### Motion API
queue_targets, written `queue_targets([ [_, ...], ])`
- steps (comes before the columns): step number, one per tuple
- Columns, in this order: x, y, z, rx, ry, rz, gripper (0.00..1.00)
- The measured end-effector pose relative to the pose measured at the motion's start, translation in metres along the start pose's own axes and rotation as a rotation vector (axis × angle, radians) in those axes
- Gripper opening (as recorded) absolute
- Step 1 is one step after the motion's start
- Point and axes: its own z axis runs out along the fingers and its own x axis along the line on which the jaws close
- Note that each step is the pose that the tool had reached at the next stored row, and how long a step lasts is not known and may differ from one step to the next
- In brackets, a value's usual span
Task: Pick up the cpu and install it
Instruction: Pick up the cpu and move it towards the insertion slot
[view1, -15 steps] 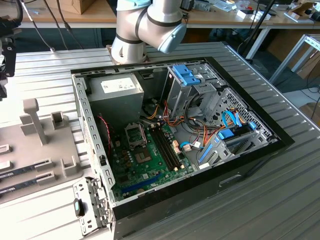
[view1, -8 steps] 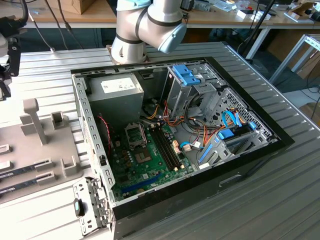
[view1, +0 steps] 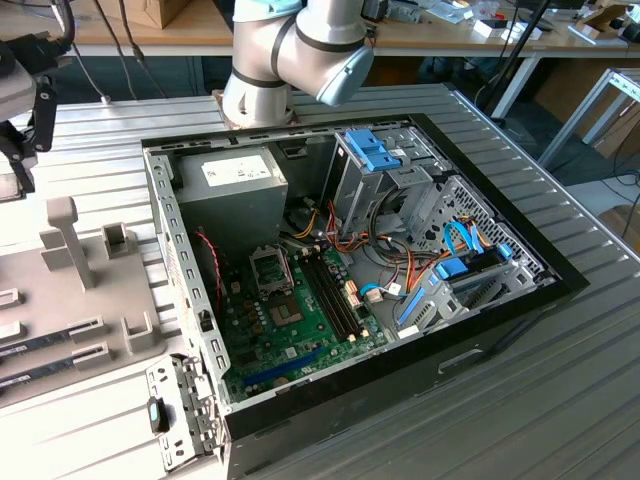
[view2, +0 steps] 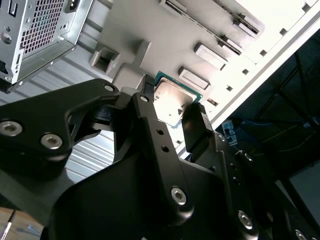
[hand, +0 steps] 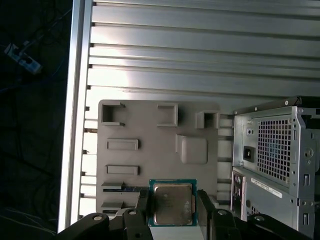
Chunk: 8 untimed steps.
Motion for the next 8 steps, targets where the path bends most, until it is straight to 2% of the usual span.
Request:
queue_targets([
  [2, -0.0049, -0.0002, 0.0002, 0.0, 0.0, 0.0, 0.47],
  [5, -0.0083, -0.0004, 0.0003, 0.0, 0.0, 0.0, 0.47],
  [8, -0.0163, -0.0008, 0.0006, 0.0, 0.0, 0.0, 0.47],
])
